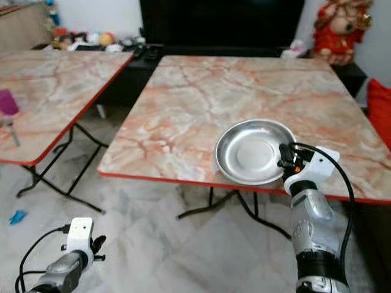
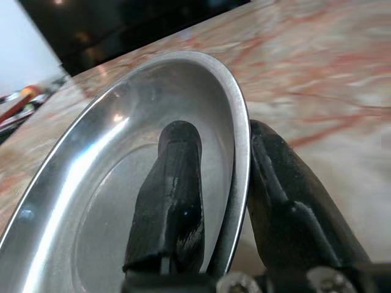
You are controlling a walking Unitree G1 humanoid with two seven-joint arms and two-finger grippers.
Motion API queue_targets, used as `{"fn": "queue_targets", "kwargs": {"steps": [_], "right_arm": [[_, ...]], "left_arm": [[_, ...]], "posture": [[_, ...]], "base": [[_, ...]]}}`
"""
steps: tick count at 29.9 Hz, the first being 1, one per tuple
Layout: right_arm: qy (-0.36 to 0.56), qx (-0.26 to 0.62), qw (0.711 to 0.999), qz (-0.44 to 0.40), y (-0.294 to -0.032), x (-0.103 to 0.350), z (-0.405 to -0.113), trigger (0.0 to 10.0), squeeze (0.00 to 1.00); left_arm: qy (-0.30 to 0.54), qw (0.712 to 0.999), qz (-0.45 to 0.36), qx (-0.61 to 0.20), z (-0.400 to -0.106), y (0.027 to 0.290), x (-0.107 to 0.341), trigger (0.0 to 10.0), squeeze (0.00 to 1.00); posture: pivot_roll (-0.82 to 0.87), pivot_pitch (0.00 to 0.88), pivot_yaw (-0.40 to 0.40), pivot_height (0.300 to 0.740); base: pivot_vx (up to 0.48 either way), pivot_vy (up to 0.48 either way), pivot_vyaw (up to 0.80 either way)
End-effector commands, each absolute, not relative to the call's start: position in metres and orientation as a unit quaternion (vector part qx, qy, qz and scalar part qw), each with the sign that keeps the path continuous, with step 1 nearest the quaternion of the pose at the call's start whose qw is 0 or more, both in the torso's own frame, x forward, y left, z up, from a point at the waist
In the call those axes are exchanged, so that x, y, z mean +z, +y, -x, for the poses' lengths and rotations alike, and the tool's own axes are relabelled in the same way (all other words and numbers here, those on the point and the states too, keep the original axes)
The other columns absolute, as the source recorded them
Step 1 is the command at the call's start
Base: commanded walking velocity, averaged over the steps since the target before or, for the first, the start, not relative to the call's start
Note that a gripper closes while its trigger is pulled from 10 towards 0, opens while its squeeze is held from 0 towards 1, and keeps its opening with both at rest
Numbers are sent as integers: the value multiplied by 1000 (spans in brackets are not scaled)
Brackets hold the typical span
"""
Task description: Setting the table
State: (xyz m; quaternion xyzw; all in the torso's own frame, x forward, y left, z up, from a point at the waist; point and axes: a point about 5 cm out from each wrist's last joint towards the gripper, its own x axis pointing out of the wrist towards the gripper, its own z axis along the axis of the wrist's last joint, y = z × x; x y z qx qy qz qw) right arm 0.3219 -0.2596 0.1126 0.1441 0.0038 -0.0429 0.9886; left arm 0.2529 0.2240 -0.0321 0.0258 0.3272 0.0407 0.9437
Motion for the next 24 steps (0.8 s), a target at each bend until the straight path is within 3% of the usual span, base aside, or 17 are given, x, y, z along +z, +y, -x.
{"fn": "queue_targets", "kwargs": {"steps": [1,3,13,24], "right_arm": [[-2,-44,989,-144,-259,116,-324,10000,0],[-6,-42,988,-148,-258,116,-324,10000,0],[-17,-46,987,-151,-257,118,-326,10000,0],[-16,-53,988,-146,-258,118,-327,10000,0]], "left_arm": [[330,943,-21,42,-253,224,-32,10000,0],[329,943,-20,43,-253,224,-32,10000,0],[328,944,-19,43,-253,224,-32,10000,0],[332,942,-22,41,-252,225,-33,10000,0]], "posture": [[31,0,25,740],[33,0,25,740],[36,0,27,740],[36,0,27,740]], "base": [[0,0,-750],[0,0,-744],[0,0,0],[244,0,0]]}}
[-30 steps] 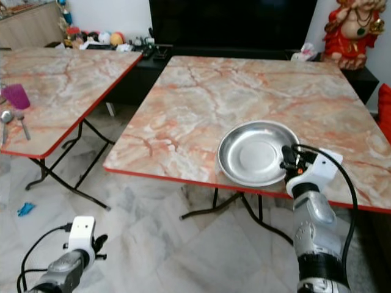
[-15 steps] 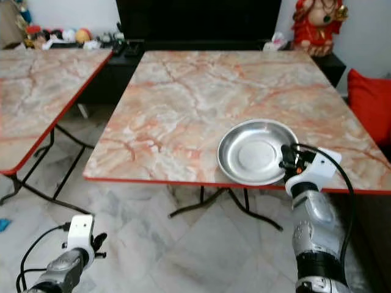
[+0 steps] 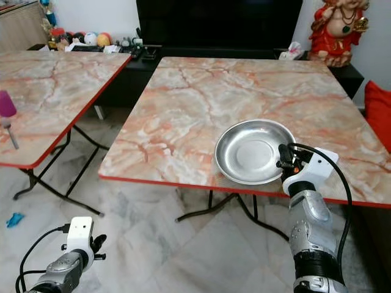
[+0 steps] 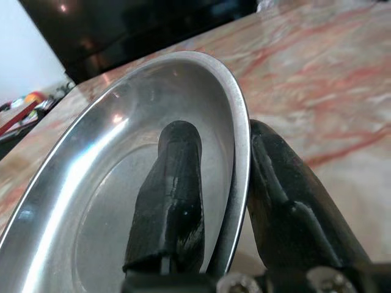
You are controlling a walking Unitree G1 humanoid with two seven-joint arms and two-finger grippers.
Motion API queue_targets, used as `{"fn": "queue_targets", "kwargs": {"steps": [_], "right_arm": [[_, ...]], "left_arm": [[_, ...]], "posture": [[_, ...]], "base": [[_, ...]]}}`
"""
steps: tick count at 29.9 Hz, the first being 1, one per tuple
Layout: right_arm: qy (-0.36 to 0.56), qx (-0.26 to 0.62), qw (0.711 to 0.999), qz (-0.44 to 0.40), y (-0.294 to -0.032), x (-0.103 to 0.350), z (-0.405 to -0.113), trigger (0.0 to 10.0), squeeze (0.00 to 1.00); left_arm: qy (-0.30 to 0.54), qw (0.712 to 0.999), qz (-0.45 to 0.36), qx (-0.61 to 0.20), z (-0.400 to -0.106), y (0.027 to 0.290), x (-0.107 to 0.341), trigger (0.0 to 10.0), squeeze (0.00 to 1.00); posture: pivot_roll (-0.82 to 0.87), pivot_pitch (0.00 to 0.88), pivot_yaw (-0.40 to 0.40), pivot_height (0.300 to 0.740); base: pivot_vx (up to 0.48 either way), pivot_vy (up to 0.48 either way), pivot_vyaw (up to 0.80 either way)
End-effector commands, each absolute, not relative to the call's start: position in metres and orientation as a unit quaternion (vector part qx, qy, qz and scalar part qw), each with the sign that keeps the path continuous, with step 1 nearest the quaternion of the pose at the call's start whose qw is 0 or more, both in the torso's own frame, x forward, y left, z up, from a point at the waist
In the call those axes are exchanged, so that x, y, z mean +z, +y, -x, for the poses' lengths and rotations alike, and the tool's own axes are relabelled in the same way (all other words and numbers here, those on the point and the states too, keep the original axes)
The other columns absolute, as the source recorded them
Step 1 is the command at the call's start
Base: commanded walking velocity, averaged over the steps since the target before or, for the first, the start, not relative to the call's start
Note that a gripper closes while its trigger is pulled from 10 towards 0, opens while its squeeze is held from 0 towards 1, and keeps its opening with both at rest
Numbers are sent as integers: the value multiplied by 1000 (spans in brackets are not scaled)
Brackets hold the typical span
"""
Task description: Setting the table
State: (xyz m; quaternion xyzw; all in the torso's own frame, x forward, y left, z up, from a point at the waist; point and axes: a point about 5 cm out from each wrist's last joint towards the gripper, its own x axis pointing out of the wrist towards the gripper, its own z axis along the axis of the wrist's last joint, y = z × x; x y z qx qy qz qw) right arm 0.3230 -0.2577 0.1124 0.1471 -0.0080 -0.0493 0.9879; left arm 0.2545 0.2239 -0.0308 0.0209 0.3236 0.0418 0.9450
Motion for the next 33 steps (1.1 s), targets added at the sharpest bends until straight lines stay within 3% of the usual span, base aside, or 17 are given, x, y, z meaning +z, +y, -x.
{"fn": "queue_targets", "kwargs": {"steps": [1,9,23,33], "right_arm": [[-15,-57,988,-143,-259,118,-327,10000,0],[-21,-69,987,-144,-261,118,-328,10000,0],[-21,-68,987,-143,-258,117,-329,10000,0],[-20,-105,985,-138,-275,117,-312,10000,0]], "left_arm": [[333,942,-22,41,-251,225,-33,10000,0],[335,941,-23,46,-248,229,-35,10000,0],[338,940,-26,44,-247,229,-36,10000,0],[341,939,-26,43,-245,229,-37,10000,0]], "posture": [[36,0,27,740],[42,0,25,740],[41,0,25,740],[34,0,26,740]], "base": [[247,0,-675],[247,0,-281],[0,0,0],[0,0,0]]}}
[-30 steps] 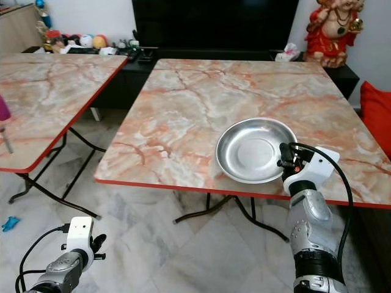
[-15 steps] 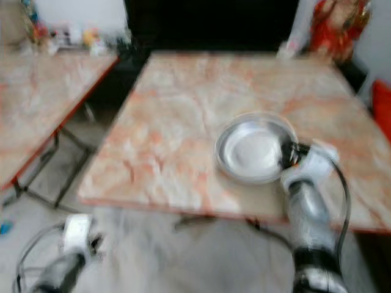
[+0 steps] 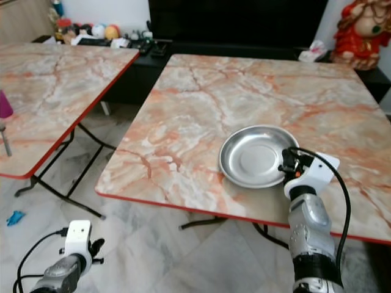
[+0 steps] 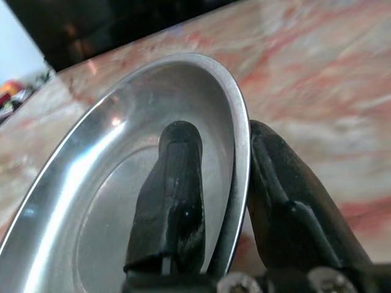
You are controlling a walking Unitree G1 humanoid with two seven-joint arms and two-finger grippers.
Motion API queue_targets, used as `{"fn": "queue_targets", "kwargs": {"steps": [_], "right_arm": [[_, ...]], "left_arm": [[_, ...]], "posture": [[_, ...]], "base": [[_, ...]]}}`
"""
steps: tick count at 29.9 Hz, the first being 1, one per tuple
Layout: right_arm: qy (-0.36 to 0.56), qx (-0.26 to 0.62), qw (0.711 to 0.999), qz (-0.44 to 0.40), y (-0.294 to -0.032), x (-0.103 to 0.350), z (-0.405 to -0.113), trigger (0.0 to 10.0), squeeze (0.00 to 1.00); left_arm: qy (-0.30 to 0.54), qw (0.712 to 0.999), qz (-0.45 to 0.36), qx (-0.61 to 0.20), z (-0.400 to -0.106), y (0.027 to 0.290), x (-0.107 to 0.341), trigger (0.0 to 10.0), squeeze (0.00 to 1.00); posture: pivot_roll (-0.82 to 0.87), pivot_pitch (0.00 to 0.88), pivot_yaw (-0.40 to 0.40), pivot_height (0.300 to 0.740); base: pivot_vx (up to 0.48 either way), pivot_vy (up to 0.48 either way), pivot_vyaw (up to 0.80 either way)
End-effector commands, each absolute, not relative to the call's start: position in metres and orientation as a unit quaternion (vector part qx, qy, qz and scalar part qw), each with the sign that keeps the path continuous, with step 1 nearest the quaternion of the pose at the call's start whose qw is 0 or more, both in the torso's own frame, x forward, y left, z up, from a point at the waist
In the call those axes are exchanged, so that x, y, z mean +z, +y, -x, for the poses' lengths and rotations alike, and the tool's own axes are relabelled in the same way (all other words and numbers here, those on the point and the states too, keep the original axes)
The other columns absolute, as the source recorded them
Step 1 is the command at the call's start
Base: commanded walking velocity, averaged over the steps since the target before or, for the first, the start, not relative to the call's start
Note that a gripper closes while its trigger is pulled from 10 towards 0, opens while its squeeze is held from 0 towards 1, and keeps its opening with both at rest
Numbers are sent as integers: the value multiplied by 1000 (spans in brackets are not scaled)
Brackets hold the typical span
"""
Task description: Setting the table
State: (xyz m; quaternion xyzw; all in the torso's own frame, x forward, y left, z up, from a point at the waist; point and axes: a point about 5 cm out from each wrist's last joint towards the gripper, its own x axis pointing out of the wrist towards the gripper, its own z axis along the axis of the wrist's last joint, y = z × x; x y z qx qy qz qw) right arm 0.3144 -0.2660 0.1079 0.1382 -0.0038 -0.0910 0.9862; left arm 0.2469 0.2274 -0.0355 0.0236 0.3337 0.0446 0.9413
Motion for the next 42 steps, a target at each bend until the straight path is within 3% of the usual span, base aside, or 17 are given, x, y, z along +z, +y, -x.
{"fn": "queue_targets", "kwargs": {"steps": [1,12,25,37,38,39,40,42], "right_arm": [[-19,-105,984,-141,-276,117,-310,10000,0],[49,-111,985,-125,-298,100,-287,10000,0],[58,-90,977,-186,-291,89,-293,10000,0],[89,-80,978,-172,-283,75,-296,10000,0],[90,-80,978,-170,-283,75,-296,10000,231],[91,-79,978,-169,-284,75,-296,10000,231],[92,-79,979,-165,-284,75,-296,10000,816],[93,-79,979,-161,-284,74,-296,10000,804]], "left_arm": [[341,939,-26,43,-245,229,-37,10000,0],[341,939,-28,35,-247,224,-37,10000,0],[341,939,-28,33,-248,223,-37,10000,0],[340,939,-28,33,-248,223,-36,10000,0],[340,939,-28,34,-248,223,-36,10000,0],[341,939,-28,34,-248,223,-36,10000,0],[341,939,-28,34,-248,223,-36,10000,0],[341,939,-28,34,-248,223,-37,10000,0]], "posture": [[29,0,28,740],[12,0,32,740],[20,0,30,740],[27,0,29,740],[27,0,29,740],[27,0,29,740],[27,0,29,740],[28,0,29,740]], "base": [[0,0,0],[0,0,0],[0,0,0],[0,0,0],[0,0,0],[0,0,0],[0,0,0],[0,0,0]]}}
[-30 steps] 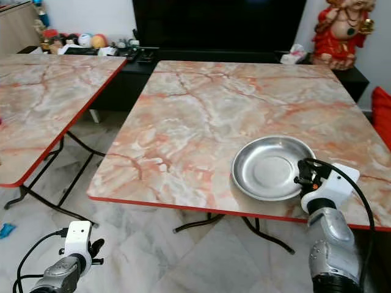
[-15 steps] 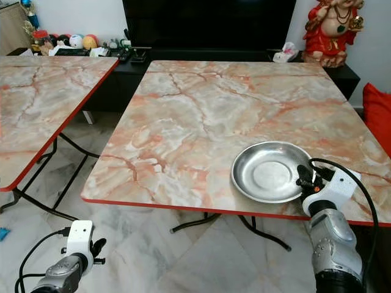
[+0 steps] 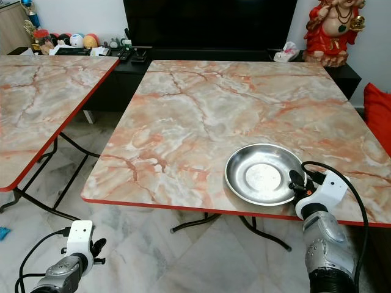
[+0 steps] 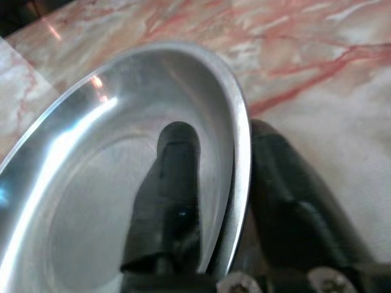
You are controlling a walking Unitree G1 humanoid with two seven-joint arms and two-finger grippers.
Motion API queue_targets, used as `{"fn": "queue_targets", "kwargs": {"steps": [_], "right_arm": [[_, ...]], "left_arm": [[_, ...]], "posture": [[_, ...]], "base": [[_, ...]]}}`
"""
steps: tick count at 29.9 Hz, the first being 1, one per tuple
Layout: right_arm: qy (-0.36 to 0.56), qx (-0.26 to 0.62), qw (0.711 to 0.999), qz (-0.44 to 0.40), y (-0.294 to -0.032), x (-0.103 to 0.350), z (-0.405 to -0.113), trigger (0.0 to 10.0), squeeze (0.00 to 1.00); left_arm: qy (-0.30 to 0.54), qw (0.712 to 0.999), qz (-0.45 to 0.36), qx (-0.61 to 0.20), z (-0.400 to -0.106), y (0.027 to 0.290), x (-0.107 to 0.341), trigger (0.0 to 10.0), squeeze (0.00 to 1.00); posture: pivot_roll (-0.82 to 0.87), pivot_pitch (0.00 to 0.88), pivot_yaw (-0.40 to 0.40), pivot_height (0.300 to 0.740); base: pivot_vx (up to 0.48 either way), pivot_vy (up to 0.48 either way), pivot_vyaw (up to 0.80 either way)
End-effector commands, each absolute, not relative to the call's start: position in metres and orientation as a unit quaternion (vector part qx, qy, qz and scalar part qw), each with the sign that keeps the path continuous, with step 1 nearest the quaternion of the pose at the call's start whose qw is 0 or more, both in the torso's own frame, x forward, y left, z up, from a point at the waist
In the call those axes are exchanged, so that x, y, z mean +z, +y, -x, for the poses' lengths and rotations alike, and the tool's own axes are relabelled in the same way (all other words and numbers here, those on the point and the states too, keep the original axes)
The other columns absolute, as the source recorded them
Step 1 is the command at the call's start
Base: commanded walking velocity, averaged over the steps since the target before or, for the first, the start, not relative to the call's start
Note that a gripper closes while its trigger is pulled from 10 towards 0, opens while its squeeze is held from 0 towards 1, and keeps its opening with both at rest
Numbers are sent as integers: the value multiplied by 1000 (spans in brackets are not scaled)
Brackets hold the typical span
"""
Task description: Setting the table
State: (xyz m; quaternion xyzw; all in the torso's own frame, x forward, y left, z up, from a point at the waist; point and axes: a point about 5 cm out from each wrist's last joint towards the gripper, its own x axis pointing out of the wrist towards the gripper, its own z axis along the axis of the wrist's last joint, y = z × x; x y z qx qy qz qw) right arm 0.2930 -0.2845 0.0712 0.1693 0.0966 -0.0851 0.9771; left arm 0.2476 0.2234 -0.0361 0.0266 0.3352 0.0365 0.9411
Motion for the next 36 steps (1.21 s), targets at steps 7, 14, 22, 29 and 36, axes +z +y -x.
{"fn": "queue_targets", "kwargs": {"steps": [7,14,22,29,36], "right_arm": [[92,-77,980,-157,-281,74,-298,10000,812],[89,-82,982,-147,-281,77,-303,10000,267],[91,-84,988,-96,-278,79,-306,10000,0],[106,-84,989,-58,-277,76,-305,10000,0],[107,-82,989,-54,-273,75,-306,10000,1000]], "left_arm": [[341,939,-28,35,-248,223,-37,10000,0],[340,939,-28,38,-248,224,-36,10000,0],[341,939,-26,36,-247,223,-37,10000,0],[341,939,-26,36,-247,223,-37,10000,0],[341,939,-27,37,-247,223,-37,10000,0]], "posture": [[30,0,27,740],[33,0,26,740],[32,0,26,740],[32,0,26,740],[34,0,26,740]], "base": [[0,0,0],[0,0,0],[0,0,0],[0,0,0],[0,0,0]]}}
